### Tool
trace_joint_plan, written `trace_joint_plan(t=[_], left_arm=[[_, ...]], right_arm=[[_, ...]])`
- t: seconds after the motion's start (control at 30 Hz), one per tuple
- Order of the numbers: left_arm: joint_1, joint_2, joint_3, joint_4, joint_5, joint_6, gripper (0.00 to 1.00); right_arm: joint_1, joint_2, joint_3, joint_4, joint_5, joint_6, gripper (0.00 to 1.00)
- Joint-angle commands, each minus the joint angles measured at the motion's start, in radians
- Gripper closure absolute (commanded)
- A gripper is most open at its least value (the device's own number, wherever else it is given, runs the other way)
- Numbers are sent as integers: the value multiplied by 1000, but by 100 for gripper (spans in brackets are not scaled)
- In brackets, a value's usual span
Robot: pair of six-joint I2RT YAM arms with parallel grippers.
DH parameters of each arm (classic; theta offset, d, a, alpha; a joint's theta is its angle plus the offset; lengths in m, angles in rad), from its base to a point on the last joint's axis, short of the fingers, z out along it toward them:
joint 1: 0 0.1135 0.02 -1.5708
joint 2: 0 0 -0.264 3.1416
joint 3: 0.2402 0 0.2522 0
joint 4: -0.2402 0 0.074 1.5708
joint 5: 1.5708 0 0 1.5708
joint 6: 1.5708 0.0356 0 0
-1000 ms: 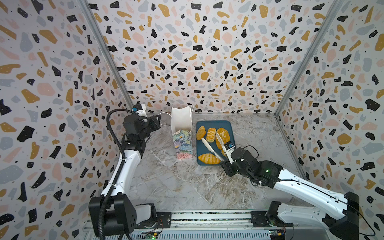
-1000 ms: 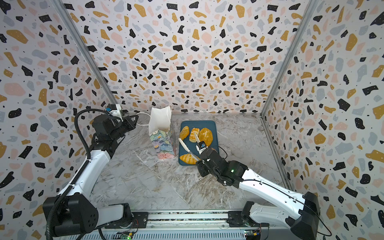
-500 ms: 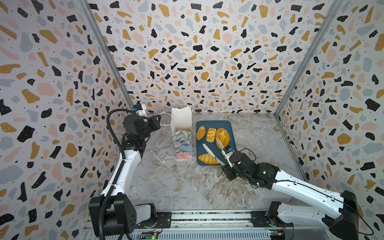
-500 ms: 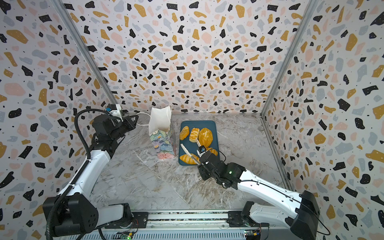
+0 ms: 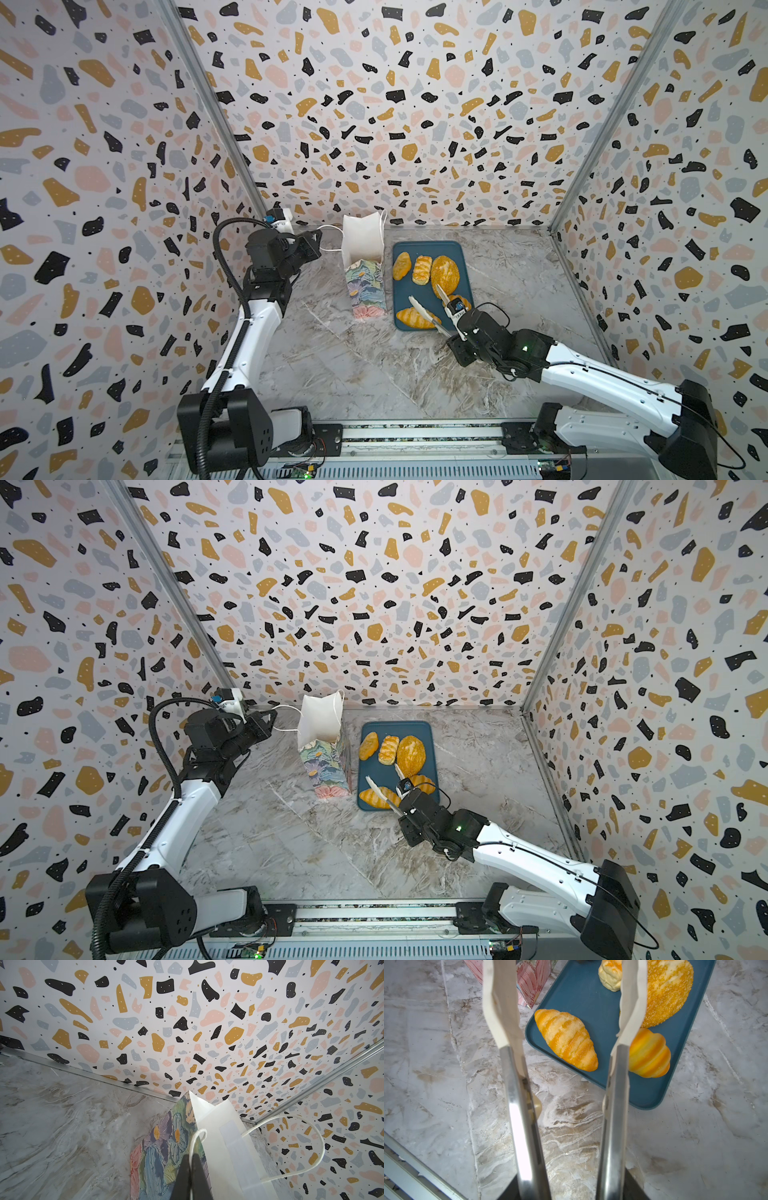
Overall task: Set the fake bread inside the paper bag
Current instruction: 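Lower the open tongs with the right gripper toward the striped croissant nearest the robot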
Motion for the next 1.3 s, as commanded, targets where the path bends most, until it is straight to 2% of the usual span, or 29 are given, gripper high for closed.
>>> trace_joint_plan(t=[0.0,0.47,0.9,1.1,1.27], left_arm=[[-4,-17,10,23,1,10,100],[-3,-17,5,28,1,6,100],[-3,-17,8,25,1,8,100],[-3,-17,9,25,1,8,100],[-3,-17,8,26,1,6,100]], right_arm=[[4,-8,-1,9,26,-11,49],[5,35,-34,36,18,-44,47],[1,158,-7,37,-76,-107,45],[0,239,38,-7,-33,-117,45],[-1,238,63,-7,-8,-114,44]])
